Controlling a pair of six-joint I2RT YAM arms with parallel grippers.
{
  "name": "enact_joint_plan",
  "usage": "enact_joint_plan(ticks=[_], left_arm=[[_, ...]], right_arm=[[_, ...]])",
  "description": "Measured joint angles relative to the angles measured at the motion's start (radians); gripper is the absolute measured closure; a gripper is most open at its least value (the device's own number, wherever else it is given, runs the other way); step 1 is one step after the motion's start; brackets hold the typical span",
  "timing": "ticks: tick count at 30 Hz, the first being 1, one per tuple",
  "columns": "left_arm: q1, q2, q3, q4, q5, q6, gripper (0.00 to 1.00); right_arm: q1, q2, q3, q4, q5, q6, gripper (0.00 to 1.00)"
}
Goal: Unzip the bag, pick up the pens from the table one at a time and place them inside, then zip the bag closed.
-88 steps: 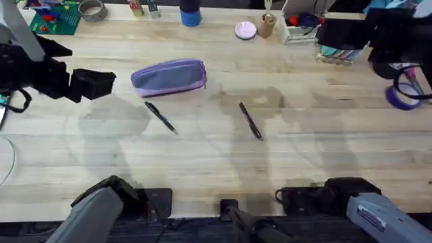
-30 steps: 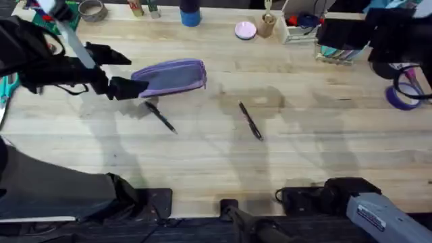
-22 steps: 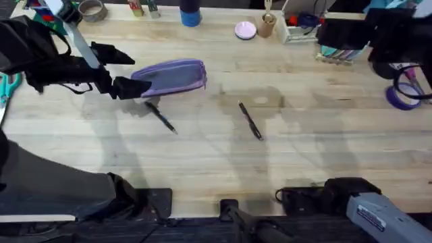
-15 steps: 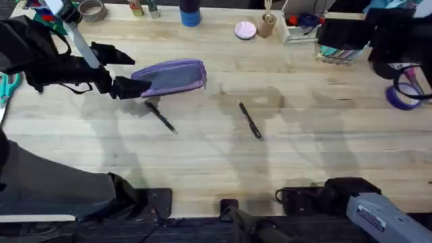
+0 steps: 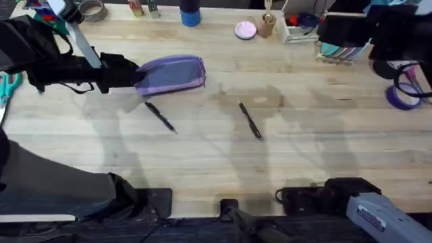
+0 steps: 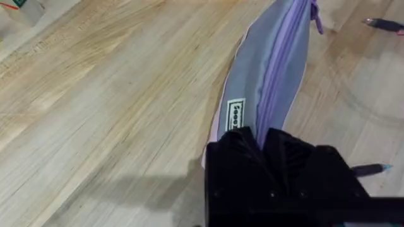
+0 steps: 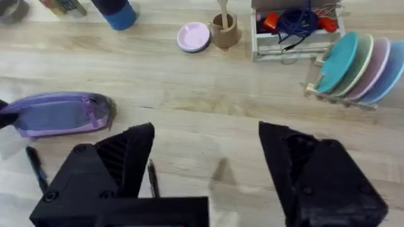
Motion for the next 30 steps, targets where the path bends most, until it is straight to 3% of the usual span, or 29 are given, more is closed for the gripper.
enact_joint_plan(ticks=[17,30], left_arm=[[0.000,0.000,0.000,0.000,0.000,0.000,0.959],[0.000,0.000,0.000,0.000,0.000,0.000,0.959]], right_arm=[[0.014,0.009,0.000,0.004,0.000,0.052,0.005],[0.280,0.136,0.000,0.062,-0.001,0.078,0.005]])
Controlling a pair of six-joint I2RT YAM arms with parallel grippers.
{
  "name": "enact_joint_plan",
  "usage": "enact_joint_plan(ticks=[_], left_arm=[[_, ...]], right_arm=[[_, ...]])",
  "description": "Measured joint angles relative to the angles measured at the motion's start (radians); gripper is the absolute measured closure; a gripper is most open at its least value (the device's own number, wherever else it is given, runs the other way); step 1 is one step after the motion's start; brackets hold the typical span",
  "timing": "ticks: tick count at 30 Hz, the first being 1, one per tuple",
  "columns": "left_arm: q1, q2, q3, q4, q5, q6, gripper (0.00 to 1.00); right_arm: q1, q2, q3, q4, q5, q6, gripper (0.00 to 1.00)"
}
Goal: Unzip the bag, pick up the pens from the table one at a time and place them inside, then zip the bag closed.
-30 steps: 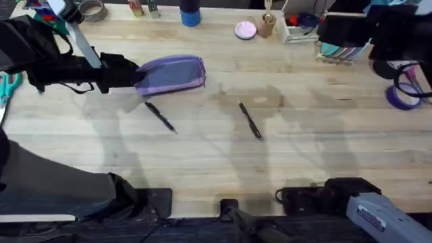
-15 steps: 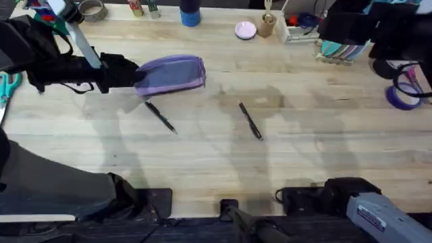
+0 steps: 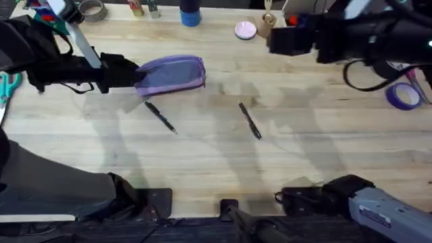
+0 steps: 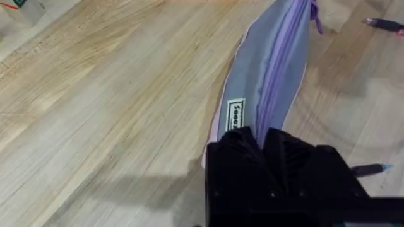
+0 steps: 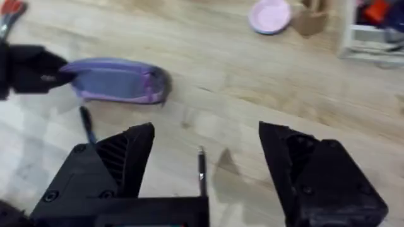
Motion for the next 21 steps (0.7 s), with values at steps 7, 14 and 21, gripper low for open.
enact_joint_plan(ticks=[7,14,21], left_arm=[[0.000,0.000,0.000,0.000,0.000,0.000,0.959],[0.000,0.000,0.000,0.000,0.000,0.000,0.959],[0.000,0.000,0.000,0.000,0.000,0.000,0.959]], right_arm=[[0.108,0.035,0.000,0.004,0.000,0.005,0.005],[0.166,0.037,0.000,0.009,-0.003,0.005,0.006],[0.167,0.037,0.000,0.009,-0.003,0.006,0.006]])
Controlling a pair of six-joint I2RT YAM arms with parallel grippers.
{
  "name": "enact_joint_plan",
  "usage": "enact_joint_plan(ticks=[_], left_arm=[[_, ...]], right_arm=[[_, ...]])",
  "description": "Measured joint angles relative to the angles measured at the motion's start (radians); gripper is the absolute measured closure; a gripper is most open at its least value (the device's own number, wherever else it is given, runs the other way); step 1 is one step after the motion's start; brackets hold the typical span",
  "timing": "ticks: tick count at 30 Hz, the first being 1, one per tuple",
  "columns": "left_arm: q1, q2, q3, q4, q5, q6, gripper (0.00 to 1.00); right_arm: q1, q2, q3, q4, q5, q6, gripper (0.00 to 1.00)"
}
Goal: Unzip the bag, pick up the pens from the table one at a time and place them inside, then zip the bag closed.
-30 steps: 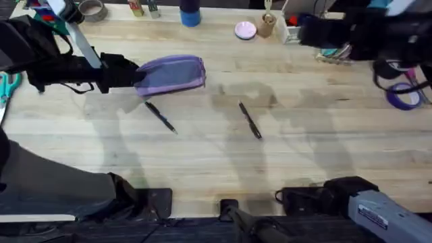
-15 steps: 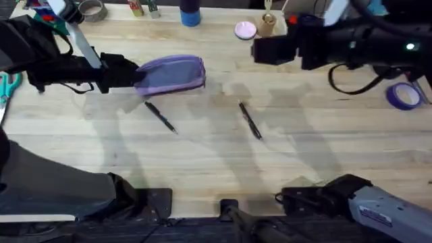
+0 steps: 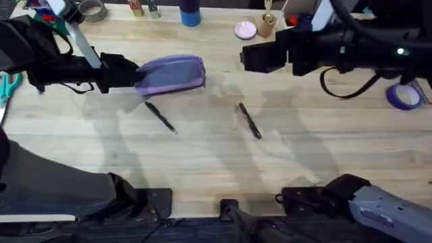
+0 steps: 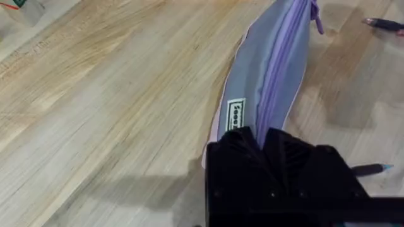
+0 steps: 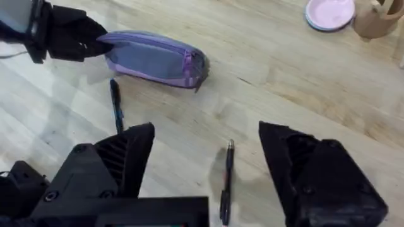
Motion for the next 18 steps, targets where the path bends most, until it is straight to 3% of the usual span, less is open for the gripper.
enact_joint_plan(ticks=[18], left_arm=[[0.000,0.000,0.000,0.000,0.000,0.000,0.959]], right_arm=[[0.000,0.000,0.000,0.009,0.000,0.056,0.005]])
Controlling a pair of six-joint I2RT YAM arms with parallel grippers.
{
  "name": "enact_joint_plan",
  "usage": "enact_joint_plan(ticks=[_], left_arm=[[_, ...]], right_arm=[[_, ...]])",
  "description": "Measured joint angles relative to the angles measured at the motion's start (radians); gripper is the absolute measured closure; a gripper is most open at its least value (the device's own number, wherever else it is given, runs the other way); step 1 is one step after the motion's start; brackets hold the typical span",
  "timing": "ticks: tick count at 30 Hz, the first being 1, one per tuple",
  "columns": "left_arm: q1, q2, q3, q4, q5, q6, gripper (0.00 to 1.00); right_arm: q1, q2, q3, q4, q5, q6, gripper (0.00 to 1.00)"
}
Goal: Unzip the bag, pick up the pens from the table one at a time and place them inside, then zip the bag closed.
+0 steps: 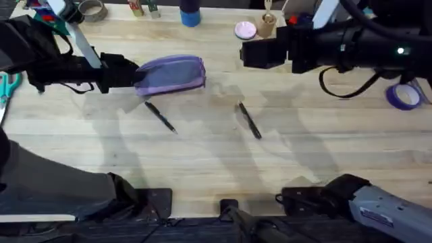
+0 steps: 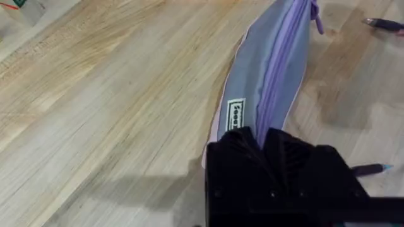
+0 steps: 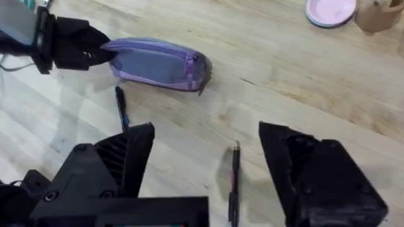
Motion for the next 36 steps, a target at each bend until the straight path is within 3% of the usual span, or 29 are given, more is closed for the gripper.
enact_joint_plan(ticks=[11,36], left_arm=[[0.000,0.000,0.000,0.000,0.000,0.000,0.958],[0.000,0.000,0.000,0.000,0.000,0.000,0.958]], right_arm=[[0.002,0.015,0.001,0.010,0.000,0.015,0.005],[0.106,0.293,0.001,0.240,-0.049,0.020,0.005]])
